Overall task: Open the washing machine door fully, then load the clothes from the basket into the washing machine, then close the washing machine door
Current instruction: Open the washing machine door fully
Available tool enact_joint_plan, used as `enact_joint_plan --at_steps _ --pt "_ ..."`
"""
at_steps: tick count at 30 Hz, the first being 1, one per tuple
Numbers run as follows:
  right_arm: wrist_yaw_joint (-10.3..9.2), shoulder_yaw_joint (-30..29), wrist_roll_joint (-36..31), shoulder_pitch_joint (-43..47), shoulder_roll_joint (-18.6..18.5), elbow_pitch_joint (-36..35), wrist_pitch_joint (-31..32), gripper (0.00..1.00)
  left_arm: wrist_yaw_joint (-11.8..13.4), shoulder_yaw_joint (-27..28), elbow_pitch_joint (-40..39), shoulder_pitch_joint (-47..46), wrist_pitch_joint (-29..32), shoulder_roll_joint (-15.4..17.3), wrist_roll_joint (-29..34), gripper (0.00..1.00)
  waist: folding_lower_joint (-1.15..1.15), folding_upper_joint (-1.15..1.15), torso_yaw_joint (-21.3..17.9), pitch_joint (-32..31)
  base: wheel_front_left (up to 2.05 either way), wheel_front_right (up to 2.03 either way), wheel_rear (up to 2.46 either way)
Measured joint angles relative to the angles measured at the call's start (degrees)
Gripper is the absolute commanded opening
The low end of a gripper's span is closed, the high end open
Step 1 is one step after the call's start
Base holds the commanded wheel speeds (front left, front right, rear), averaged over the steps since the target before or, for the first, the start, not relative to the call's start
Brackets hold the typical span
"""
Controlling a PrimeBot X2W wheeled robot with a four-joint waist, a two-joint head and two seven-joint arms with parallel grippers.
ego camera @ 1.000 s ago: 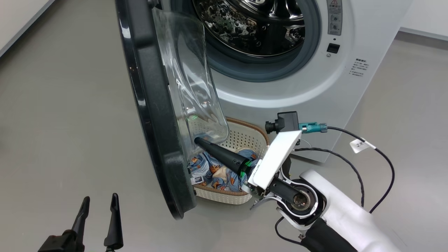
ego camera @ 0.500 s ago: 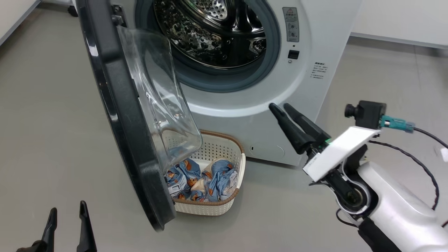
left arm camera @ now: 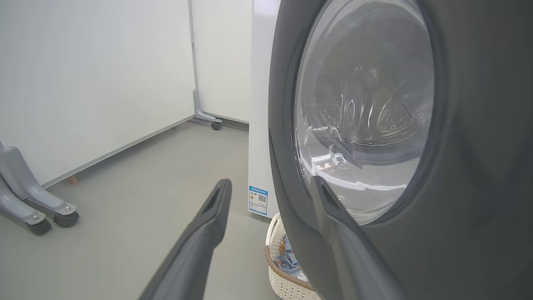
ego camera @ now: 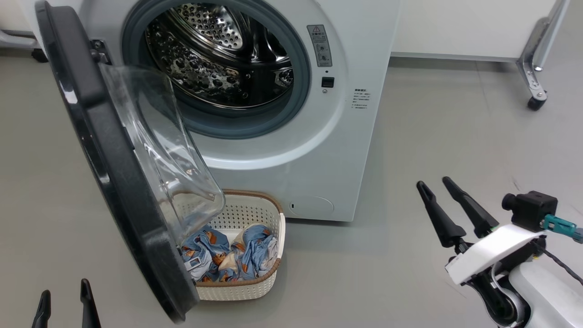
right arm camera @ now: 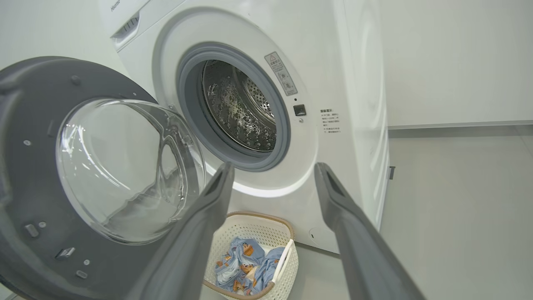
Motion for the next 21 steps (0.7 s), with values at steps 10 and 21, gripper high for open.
enact_joint_plan --at_steps 10,21 --pt "-7.10 -11.68 -13.81 5.20 -0.74 -1.34 0.51 1.00 -0.87 0.85 0.45 0.13 0.00 -0.02 -0.27 1.00 0.00 0.00 -3.79 0.11 0.00 0.00 0.00" --pt "-12.04 -19.93 -26.50 14.51 2.38 -5.41 0.52 1.00 -1.35 0.98 1.69 -0.02 0.00 -0.03 -0.26 1.00 0.00 0.00 -4.42 1.12 0.00 0.00 0.00"
